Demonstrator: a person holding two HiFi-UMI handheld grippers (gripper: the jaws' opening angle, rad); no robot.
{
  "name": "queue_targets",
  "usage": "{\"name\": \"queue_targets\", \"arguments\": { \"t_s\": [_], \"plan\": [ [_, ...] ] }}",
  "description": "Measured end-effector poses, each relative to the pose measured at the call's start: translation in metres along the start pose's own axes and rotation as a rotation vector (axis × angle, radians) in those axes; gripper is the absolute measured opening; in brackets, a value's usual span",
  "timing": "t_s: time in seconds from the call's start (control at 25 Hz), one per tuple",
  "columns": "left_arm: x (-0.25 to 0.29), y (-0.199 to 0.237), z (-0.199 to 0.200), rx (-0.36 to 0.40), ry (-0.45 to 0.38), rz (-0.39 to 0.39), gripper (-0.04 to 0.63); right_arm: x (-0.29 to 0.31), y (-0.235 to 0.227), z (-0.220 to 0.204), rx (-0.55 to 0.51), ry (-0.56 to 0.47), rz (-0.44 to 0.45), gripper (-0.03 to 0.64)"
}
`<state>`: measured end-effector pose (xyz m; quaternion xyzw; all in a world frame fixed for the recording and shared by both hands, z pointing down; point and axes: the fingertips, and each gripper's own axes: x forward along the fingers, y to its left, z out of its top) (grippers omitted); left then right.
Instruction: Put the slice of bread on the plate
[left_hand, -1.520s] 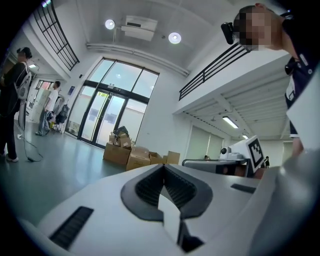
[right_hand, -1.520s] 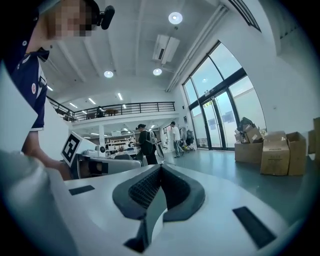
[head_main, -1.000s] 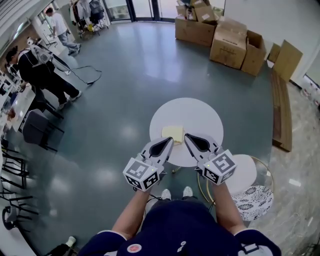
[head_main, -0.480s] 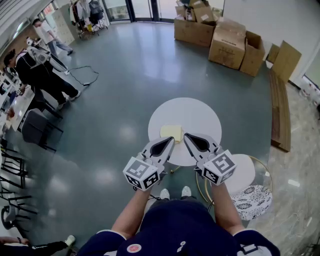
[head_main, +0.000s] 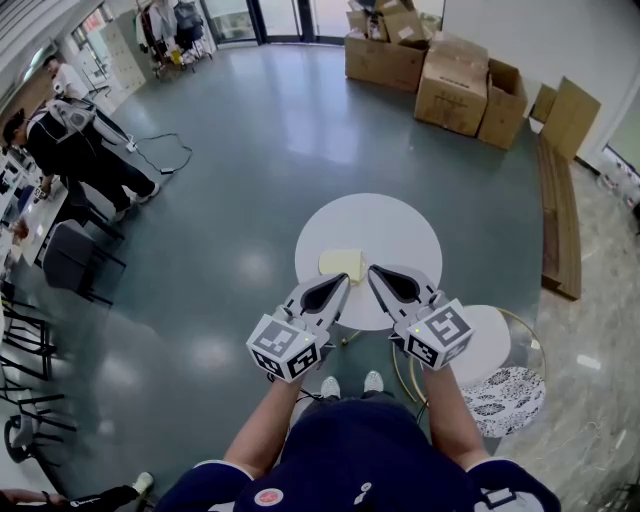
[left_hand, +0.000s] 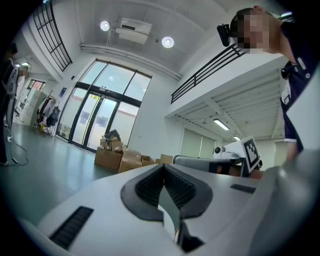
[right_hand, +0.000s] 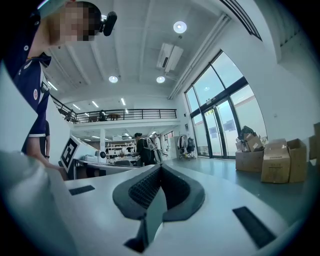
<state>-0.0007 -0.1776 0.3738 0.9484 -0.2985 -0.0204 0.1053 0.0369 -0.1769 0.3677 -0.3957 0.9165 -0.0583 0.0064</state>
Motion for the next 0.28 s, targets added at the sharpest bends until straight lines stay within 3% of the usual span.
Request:
{"name": "queue_targets", "arguments": {
  "t_s": [0.28],
  "plan": [
    [-0.0011,-0.0029,-0.0019,0.0,0.001,-0.002,0.008,-0.003,0.0007,-0.0003,0.001,-0.004,-0.006,0.006]
  ]
}}
